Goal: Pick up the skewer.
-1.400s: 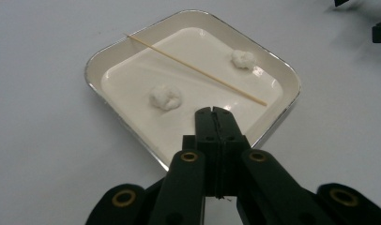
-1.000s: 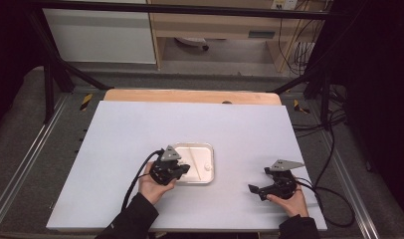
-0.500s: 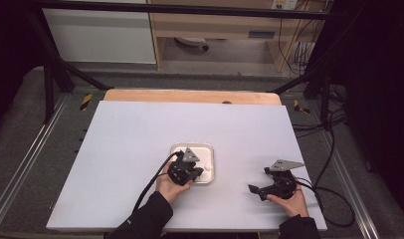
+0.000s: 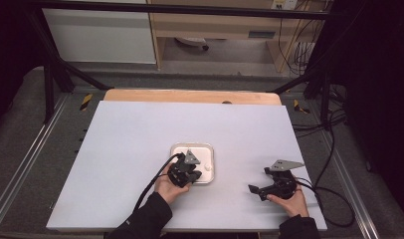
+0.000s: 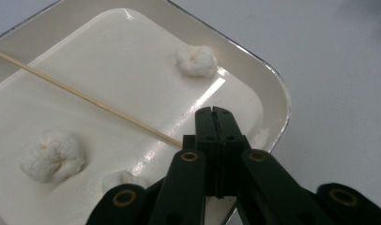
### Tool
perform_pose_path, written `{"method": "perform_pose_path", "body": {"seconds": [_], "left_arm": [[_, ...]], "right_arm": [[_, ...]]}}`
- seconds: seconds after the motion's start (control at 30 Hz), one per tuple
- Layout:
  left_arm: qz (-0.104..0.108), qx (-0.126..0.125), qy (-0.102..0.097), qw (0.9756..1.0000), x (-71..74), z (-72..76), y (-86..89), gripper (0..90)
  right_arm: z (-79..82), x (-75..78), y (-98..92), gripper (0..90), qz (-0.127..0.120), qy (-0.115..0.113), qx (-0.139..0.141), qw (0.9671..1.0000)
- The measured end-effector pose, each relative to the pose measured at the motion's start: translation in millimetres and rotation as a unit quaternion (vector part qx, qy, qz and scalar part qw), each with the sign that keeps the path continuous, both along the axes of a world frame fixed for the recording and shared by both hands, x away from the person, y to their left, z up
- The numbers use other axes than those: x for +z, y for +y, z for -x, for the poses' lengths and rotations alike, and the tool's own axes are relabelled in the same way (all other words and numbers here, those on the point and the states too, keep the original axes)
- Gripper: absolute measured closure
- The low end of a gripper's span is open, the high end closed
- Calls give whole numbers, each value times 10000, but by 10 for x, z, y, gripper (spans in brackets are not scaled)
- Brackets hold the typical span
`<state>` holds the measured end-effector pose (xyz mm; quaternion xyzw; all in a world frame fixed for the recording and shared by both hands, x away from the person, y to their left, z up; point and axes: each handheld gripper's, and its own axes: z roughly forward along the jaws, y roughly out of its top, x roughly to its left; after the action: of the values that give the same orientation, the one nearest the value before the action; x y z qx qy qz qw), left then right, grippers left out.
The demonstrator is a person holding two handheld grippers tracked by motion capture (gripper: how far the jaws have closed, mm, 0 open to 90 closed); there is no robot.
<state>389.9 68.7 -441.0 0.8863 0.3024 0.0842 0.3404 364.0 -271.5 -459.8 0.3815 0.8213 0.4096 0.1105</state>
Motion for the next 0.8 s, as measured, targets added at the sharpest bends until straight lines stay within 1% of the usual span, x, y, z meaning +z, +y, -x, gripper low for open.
{"method": "perform_pose_path", "body": {"seconds": [0.03,0.13,0.17,0.33,0.47,0.53,0.6,0.7,0.8], "left_arm": [[8,10,-8,10000,-2,4,13,898],[-72,44,-62,9999,5,11,57,898],[-104,69,-63,9999,9,10,76,898],[-132,164,-48,9998,16,-4,168,898],[-210,182,-34,9996,28,-3,225,898],[-262,181,-59,9995,32,2,253,898],[-275,201,-48,9994,35,3,281,898],[-253,229,-58,9994,43,-2,308,897],[-87,282,-122,9995,92,-16,318,891]], "right_arm": [[1,0,1,15,-7,11,-4,10000],[1,-1,3,15,0,29,-9,10000],[2,-2,5,15,1,36,-8,10000],[0,-6,6,15,1,29,7,10000],[-1,-5,5,15,-1,30,5,10000],[0,-5,5,15,-1,31,2,10000],[-1,-5,5,15,0,32,2,10000],[-1,-7,6,15,1,35,7,10000],[0,-7,8,15,-2,51,1,10000]]}}
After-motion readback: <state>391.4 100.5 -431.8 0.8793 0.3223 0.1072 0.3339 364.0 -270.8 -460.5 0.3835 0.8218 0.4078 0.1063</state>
